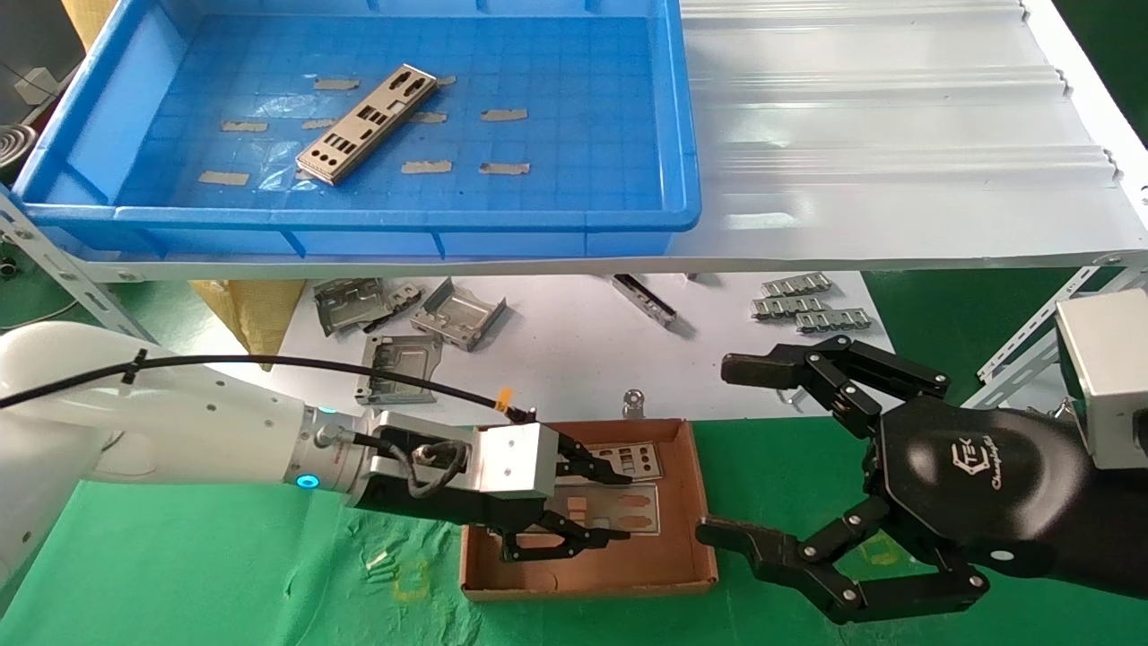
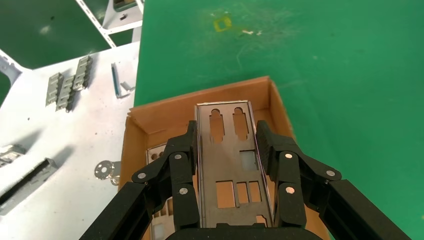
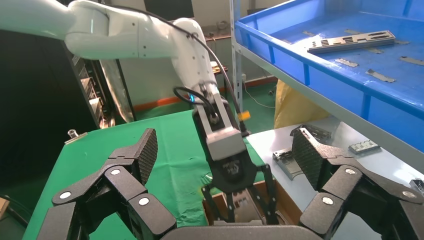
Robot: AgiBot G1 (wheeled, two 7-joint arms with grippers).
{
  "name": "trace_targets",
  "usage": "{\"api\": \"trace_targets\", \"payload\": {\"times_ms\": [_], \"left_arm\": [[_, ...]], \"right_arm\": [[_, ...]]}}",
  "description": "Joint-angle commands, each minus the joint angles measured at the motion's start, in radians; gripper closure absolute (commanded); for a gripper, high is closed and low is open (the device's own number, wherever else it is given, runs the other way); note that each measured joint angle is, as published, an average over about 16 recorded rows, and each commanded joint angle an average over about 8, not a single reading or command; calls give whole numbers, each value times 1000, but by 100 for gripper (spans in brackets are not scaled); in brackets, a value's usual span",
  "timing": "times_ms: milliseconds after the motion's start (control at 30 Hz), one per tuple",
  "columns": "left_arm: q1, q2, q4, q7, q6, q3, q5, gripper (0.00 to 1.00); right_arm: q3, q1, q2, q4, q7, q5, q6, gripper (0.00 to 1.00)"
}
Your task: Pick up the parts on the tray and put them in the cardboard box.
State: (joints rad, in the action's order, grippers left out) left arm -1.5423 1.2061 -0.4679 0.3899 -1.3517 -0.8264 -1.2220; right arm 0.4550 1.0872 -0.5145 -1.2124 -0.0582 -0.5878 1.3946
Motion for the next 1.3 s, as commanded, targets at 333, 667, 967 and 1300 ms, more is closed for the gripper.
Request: {"api": "trace_targets", "payload": {"times_ms": [333, 667, 967, 1300], "left_arm": [[9, 93, 153, 212, 98, -1, -23, 6], [14, 142, 228, 312, 171, -1, -17, 0], [11, 142, 234, 298, 151, -1, 24, 0], [-4, 110, 278, 197, -108, 34, 126, 0]], "right_arm": [[0, 0, 0, 0, 0, 0, 0, 0], [0, 0, 0, 0, 0, 0, 0, 0], [0, 0, 0, 0, 0, 0, 0, 0], [0, 0, 0, 0, 0, 0, 0, 0]]}}
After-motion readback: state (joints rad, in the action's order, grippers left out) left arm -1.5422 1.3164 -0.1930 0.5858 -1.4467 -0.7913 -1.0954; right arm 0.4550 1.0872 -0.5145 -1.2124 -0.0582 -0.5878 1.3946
